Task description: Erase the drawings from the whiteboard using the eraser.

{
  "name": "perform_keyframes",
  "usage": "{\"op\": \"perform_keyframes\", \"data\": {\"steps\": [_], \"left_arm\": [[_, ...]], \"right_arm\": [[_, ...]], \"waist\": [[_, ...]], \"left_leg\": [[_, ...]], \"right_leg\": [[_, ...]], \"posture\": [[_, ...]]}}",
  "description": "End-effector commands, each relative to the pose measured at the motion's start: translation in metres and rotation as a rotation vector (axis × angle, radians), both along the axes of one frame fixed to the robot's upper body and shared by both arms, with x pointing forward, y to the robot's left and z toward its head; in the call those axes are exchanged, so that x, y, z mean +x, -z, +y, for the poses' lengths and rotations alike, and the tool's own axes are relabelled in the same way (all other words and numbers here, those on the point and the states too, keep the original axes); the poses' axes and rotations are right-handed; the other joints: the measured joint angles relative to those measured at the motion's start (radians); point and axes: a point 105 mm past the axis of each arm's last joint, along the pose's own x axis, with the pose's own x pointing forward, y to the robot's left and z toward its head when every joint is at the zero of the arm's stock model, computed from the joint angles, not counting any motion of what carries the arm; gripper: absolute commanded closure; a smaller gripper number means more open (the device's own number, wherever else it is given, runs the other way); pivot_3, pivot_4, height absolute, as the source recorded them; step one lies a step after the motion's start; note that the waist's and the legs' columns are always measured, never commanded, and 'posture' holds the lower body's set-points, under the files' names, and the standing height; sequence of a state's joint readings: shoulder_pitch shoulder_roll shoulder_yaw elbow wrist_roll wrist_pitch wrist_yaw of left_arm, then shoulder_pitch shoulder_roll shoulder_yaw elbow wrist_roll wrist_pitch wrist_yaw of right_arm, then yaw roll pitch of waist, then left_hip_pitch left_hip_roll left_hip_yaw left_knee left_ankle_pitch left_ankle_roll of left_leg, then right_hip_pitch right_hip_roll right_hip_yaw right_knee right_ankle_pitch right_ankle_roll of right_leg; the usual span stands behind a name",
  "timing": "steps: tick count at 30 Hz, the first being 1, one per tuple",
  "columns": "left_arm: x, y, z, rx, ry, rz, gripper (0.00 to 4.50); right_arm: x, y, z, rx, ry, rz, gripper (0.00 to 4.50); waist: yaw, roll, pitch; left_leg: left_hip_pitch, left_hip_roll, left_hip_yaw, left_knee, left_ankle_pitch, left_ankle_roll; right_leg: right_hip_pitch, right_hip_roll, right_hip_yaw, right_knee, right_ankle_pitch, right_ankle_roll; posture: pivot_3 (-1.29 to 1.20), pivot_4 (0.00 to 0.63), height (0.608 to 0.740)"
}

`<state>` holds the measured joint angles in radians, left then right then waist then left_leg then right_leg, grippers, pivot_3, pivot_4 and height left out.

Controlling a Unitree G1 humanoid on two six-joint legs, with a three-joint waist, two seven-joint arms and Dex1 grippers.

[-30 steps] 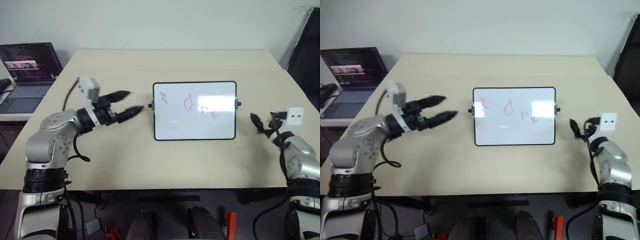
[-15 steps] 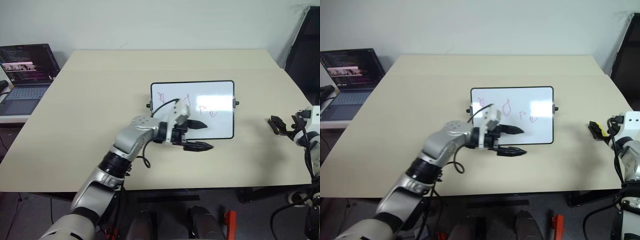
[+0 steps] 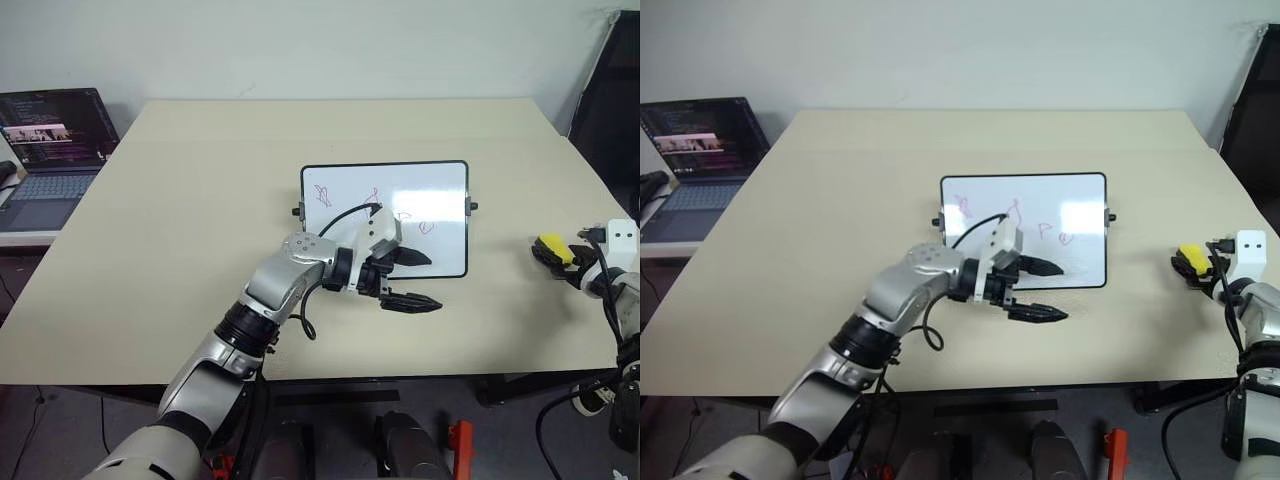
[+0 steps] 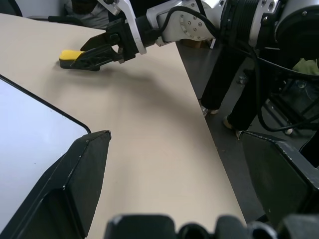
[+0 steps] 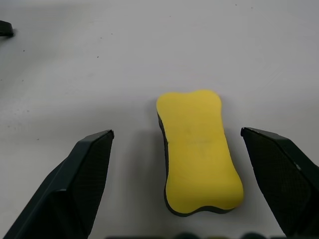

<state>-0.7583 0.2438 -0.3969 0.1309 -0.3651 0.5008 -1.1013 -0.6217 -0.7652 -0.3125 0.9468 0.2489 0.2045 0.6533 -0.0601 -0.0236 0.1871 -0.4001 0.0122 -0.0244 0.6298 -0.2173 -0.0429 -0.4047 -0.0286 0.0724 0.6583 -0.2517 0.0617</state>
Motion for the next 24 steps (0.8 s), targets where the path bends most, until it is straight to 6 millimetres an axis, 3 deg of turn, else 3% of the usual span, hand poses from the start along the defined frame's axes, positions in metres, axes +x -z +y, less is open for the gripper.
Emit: {"op": "perform_keyframes", "data": {"steps": [1,7,9,18,24], "left_arm": [[-0.004,-0.010,0.001,-0.019,0.003,-0.041,0.00],[-0.005,-0.007,0.003,-0.013,-0.009,-0.031,0.00],[-0.005,-0.006,0.003,-0.012,-0.012,-0.029,0.00],[-0.002,-0.003,0.009,-0.003,-0.034,-0.028,0.00],[0.018,-0.010,0.047,0.013,-0.170,-0.087,0.00]], "right_arm": [[0.003,-0.016,-0.006,-0.039,0.005,-0.044,0.64],[0.005,-0.014,-0.003,-0.026,0.006,-0.061,2.77],[0.006,-0.016,-0.003,-0.015,0.012,-0.077,3.28],[0.003,-0.020,-0.001,-0.004,0.000,-0.110,3.35],[-0.009,-0.084,0.028,-0.060,-0.114,-0.288,3.36]], "waist": [[0.000,0.000,0.000],[0.000,0.000,0.000],[0.000,0.000,0.000],[0.000,0.000,0.000],[-0.005,0.001,0.000]], "left_leg": [[0.000,0.000,0.000,0.000,0.000,0.000],[0.000,0.000,0.000,0.000,0.000,0.000],[0.000,0.000,0.000,0.000,0.000,0.000],[0.000,0.000,0.000,0.000,0.000,0.000],[0.000,0.000,-0.001,0.000,0.000,0.000]], "right_leg": [[0.000,0.000,0.000,0.000,0.000,0.000],[0.000,0.000,0.000,0.000,0.000,0.000],[0.000,0.000,0.000,0.000,0.000,0.000],[0.000,0.000,0.000,0.000,0.000,0.000],[0.000,0.000,0.000,0.001,0.000,0.000]], "posture": [[0.00,0.150,0.740],[0.00,0.150,0.740],[0.00,0.150,0.740],[0.00,0.150,0.740],[0.00,0.150,0.740]]}}
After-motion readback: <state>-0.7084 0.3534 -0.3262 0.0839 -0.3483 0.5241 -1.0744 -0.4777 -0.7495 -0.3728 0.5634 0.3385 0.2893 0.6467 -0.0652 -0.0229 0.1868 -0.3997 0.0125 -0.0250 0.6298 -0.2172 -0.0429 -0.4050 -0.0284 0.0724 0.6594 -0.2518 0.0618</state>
